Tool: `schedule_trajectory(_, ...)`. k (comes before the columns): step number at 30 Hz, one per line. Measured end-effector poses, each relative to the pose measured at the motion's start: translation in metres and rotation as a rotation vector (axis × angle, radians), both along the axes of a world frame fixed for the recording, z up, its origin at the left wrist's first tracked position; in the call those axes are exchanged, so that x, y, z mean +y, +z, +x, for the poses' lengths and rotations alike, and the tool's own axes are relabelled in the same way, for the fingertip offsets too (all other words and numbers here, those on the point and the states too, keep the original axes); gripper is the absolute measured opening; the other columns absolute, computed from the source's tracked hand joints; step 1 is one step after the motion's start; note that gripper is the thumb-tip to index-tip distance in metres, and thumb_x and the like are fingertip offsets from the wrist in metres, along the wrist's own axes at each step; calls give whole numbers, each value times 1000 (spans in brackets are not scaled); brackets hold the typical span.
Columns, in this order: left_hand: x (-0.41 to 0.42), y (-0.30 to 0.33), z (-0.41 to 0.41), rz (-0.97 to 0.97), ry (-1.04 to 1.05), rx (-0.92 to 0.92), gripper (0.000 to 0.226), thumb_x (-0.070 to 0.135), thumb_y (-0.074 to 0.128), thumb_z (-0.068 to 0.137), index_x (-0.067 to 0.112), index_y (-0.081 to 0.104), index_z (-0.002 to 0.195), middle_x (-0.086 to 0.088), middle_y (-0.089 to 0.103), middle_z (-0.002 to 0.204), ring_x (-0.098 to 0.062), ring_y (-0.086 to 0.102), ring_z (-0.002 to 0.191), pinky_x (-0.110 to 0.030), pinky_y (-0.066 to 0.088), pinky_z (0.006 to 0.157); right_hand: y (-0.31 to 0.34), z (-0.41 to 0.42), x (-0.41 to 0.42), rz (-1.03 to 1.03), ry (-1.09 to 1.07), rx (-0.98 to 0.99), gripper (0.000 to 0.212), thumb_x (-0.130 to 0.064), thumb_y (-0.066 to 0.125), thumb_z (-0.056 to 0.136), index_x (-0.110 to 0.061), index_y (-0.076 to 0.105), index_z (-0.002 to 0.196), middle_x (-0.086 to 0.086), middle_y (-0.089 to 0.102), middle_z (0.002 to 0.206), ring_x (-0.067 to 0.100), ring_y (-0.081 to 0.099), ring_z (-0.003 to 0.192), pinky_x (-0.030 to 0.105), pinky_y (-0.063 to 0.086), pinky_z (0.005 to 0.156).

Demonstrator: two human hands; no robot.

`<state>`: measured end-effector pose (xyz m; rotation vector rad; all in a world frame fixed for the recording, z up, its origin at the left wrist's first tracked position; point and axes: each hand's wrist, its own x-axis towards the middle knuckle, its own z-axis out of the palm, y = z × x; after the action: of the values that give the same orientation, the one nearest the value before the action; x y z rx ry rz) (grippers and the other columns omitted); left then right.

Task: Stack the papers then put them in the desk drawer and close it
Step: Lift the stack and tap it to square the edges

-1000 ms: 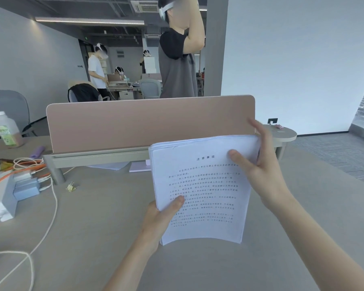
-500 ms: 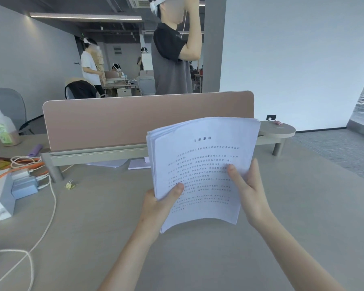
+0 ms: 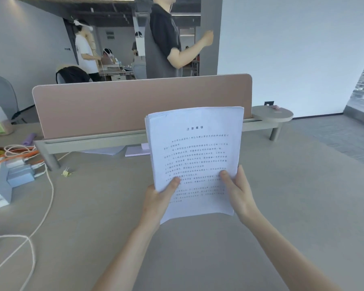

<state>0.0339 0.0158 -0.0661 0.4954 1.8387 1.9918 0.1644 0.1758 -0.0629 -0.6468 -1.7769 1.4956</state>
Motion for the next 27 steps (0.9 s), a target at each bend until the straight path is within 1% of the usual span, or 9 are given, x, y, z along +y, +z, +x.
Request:
schedule_trajectory(3, 0, 0, 2, 4, 8, 1, 7, 33, 77, 84, 28, 79, 88, 10, 81, 90, -14, 77, 89, -41, 61, 85, 4, 2, -2, 44, -44, -26, 8, -33, 55, 98, -29, 56, 105, -8, 71, 112, 18, 66, 110, 46, 53, 95)
schedule_trajectory(7, -3, 5, 8, 26, 31, 64, 5, 34, 76, 85, 30, 79, 86, 12, 81, 91, -11, 76, 89, -37, 60, 82, 12, 8, -6, 105, -111, -15, 14, -26, 57, 98, -15, 57, 107, 3, 70, 106, 24, 66, 102, 46, 55, 85)
schedule_trajectory(9, -4, 6, 13, 26, 9, 83, 4, 30, 74, 87, 32, 77, 86, 19, 79, 87, -3, 75, 88, -25, 59, 75, 11, 10, -8, 109, -125, -21, 14, -22, 56, 98, -16, 56, 111, -3, 70, 107, 19, 65, 102, 42, 54, 85)
schedule_trajectory(12, -7, 3, 20, -21, -29, 103, 10, 26, 71, 91, 34, 73, 85, 29, 76, 78, 6, 71, 87, -13, 52, 65, 5, 14, -17, 88, -74, -88, 27, -18, 51, 100, -35, 49, 121, -25, 63, 111, -1, 60, 105, 31, 49, 86)
schedule_trajectory(14, -10, 5, 23, -40, -39, 116, 12, 26, 71, 91, 33, 73, 82, 28, 75, 74, 4, 72, 82, -16, 55, 64, 5, 19, -19, 75, -61, -123, 27, -17, 49, 101, -37, 46, 119, -26, 61, 110, 6, 59, 105, 33, 47, 88)
schedule_trajectory(18, -8, 15, 24, -102, -101, 136, 7, 29, 72, 90, 32, 75, 85, 20, 78, 79, -9, 74, 85, -35, 60, 78, 20, 37, -13, 89, -79, -173, 13, -17, 51, 99, -13, 46, 111, -9, 64, 101, 22, 62, 98, 38, 50, 78)
schedule_trajectory(21, 3, 22, 33, -108, -157, 125, 4, 28, 71, 90, 30, 75, 92, 11, 79, 91, -18, 75, 92, -40, 60, 81, 28, 58, -1, 37, -66, -204, 18, -17, 54, 97, -16, 46, 112, -11, 62, 102, 21, 64, 99, 43, 55, 84)
schedule_trajectory(24, 17, 30, 52, -76, -198, 58, 13, 30, 68, 93, 24, 74, 103, 2, 80, 99, -21, 76, 93, -42, 60, 79, 28, 83, 16, -65, -14, -170, 24, -17, 59, 95, -17, 49, 118, -2, 67, 114, 21, 69, 105, 48, 57, 91)
schedule_trajectory(27, 34, 37, 75, -76, -245, 4, 20, 35, 65, 94, 23, 74, 107, -1, 80, 102, -24, 76, 93, -47, 61, 81, 31, 111, 30, -185, -3, -84, 26, -16, 60, 97, -11, 52, 122, 5, 71, 114, 23, 73, 100, 46, 60, 89)
